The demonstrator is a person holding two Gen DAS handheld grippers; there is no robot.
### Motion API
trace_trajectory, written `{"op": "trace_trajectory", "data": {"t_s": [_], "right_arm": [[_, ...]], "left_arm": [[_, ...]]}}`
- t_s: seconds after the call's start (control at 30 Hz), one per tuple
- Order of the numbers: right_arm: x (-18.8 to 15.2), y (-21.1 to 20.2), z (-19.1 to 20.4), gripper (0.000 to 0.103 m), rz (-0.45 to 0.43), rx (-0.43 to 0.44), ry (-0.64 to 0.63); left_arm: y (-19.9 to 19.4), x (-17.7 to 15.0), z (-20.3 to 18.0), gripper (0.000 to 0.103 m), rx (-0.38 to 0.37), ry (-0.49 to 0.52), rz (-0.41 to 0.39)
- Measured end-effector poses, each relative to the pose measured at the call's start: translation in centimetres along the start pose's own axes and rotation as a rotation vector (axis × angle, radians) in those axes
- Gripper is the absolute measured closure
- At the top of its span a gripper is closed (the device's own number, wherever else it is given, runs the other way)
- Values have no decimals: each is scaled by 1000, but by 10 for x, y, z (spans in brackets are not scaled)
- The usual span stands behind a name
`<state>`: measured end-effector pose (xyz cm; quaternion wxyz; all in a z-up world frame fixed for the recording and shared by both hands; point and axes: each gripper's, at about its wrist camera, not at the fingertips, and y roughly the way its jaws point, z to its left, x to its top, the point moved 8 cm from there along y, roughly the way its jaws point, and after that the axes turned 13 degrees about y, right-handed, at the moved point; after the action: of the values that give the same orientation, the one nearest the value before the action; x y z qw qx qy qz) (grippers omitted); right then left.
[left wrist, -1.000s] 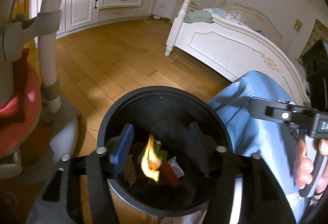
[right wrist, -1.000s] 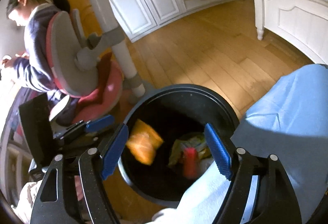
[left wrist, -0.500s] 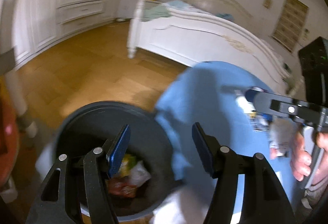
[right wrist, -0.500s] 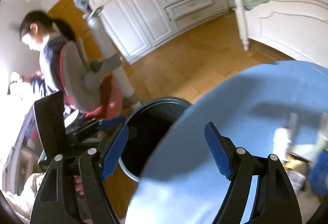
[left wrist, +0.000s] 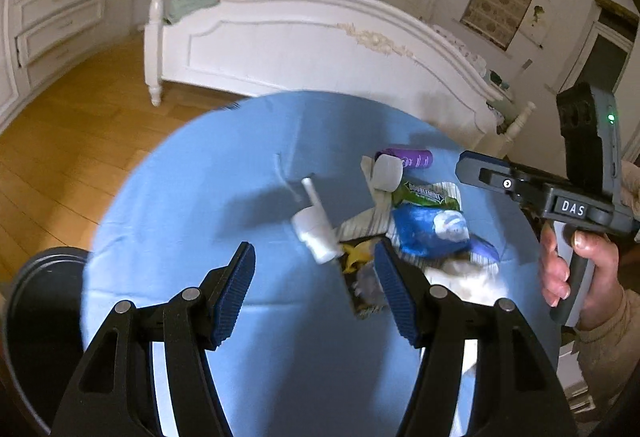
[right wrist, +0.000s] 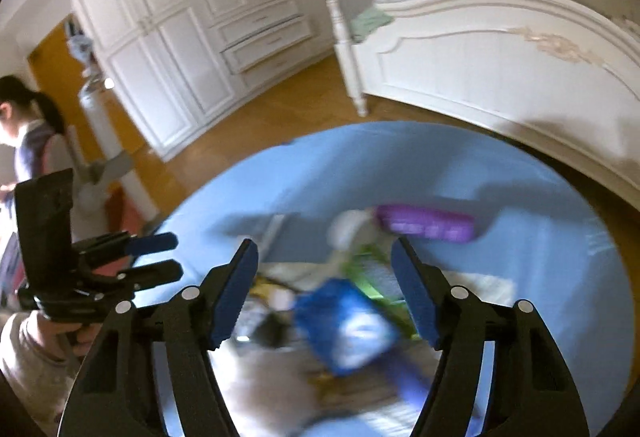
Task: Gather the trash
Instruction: 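Move both tools back to the table and grasp the white cup with the left tool, then carry the white cup over the bin with the left tool while the right tool drops white tape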
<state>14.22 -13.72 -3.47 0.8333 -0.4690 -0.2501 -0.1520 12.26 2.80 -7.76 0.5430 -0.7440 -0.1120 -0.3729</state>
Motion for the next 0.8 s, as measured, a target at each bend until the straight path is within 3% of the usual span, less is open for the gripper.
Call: {"op": "trace_trajectory", "data": {"t_s": [0.17, 0.27, 0.4, 0.57, 0.67, 0.8], "right_arm": [[-3, 24, -11, 51, 58, 10, 1], [-3, 41, -3, 53, 86, 15, -2], [1, 69, 7, 53, 125, -6, -4], [-1, 90, 3, 72, 152, -79, -9], [1, 91, 0, 86, 147, -55, 24], [5, 77, -5, 86, 118, 6, 89]], "left_arm": [[31, 7, -9, 42, 8, 6, 47], [40, 9, -5, 43, 38, 5, 63], [50, 8, 3, 53, 39, -5, 80], [51, 7, 6, 66, 46, 5, 73], [52, 9, 11, 77, 35, -11, 73], [51, 8, 14, 77, 28, -21, 67]]}}
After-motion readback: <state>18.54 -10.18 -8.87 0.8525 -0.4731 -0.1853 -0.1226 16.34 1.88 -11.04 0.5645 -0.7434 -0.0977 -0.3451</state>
